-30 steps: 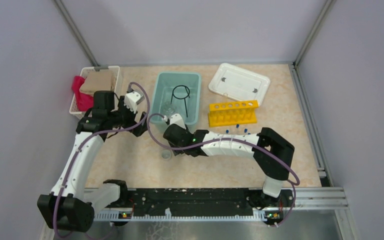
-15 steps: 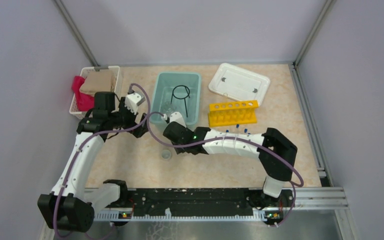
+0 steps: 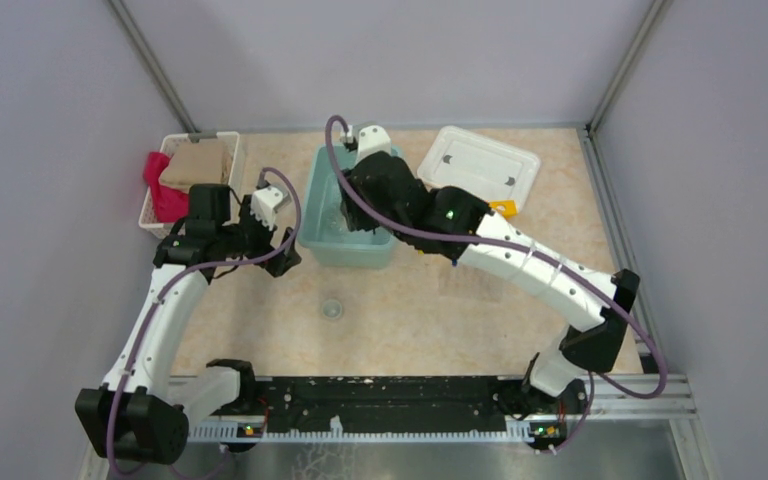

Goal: Organize the chemistry lab equipment

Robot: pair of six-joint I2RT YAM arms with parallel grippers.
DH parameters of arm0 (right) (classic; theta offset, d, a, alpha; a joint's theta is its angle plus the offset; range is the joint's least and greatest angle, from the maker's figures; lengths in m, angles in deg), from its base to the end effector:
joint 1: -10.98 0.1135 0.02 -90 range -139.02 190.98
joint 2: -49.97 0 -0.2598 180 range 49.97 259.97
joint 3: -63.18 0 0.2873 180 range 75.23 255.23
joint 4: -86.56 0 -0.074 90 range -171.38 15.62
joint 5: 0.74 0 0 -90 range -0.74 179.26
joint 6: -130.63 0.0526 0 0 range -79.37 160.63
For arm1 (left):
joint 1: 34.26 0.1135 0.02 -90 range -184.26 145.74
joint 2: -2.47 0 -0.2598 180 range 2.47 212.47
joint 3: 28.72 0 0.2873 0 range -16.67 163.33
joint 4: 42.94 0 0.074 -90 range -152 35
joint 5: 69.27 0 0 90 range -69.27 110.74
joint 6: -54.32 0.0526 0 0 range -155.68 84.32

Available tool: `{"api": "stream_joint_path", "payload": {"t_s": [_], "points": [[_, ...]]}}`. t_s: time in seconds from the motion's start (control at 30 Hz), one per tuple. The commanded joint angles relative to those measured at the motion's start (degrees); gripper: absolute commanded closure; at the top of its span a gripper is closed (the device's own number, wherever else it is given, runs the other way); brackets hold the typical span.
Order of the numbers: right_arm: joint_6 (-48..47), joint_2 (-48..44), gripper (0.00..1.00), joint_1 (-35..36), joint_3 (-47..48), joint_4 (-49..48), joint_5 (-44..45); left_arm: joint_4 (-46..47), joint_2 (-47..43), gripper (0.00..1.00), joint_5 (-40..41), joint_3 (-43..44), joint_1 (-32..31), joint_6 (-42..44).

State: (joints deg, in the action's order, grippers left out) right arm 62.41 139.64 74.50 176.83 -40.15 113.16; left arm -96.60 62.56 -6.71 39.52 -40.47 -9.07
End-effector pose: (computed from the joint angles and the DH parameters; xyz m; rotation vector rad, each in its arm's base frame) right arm 0.1918 0.3373 0.4303 -0.4943 2.0115 0.4953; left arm 0.2553 -0.0522 0.2933 0.8602 2.1170 -0.3817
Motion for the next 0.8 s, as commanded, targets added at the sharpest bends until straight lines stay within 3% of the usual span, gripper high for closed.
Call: {"api": "stream_joint_path", "payload": {"t_s": [0.0,0.33,0.77], "points": [[-0.78,3.44,1.0,-6.1,2.59,3.27,-0.48,-0.86,-1.14,0.01,-2.09,0.49,0.33,0.02],[-1.91,14.17,1.0,-9.21,2.98,0.38,0.73,-1.61,-0.88,0.04,-3.07,-0.66,0.33,3.12],[-1.38,21.49,1.0,-11.39,1.01,-3.74,-0.91,-2.45,-0.06,0.08,-10.85,-4.99,0.16,10.9]]}}
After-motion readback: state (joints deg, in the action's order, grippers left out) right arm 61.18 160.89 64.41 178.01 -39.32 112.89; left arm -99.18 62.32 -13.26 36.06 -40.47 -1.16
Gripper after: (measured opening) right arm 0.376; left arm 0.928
